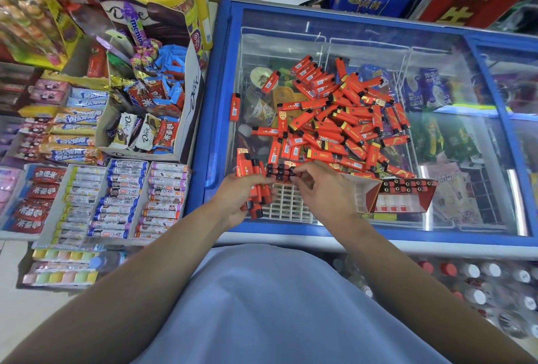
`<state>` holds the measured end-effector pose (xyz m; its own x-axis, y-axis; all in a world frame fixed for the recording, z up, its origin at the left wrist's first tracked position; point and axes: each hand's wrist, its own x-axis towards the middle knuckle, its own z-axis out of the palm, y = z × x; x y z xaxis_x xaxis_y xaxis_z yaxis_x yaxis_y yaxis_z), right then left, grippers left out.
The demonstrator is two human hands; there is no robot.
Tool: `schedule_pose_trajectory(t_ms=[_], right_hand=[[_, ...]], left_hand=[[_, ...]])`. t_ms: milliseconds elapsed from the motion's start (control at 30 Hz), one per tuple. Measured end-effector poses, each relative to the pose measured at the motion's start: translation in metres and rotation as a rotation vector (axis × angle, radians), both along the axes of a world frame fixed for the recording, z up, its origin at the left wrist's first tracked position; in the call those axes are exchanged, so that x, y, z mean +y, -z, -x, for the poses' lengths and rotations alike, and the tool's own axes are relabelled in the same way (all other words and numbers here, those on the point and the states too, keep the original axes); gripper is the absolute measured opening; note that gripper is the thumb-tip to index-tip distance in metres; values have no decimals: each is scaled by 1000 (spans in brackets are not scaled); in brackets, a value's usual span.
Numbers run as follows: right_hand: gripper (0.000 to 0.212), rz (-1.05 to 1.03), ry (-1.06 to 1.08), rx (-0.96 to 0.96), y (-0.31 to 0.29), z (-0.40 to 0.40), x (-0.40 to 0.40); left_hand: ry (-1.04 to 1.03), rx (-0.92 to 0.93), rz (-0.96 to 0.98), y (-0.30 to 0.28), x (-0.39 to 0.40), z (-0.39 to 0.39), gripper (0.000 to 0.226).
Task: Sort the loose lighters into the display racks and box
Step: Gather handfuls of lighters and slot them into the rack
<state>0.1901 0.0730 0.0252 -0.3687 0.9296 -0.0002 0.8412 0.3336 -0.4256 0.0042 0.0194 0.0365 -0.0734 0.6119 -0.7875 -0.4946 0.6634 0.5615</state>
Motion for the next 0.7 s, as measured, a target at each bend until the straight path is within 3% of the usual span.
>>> schedule_pose_trajectory(t_ms=[300,367,500,700], right_hand=[[15,65,-52,-178,-6,0,4],[13,88,-23,-100,-8,1,1],[23,382,80,356,-22,12,-5],[28,582,80,308,-29,24,-12]], left_hand=[[3,-25,-21,1,-2,0,32],[2,-30,-30,0,-2,1,31],[-46,-21,-56,1,-2,-2,31],[-91,-58,-78,0,2,-6,25]])
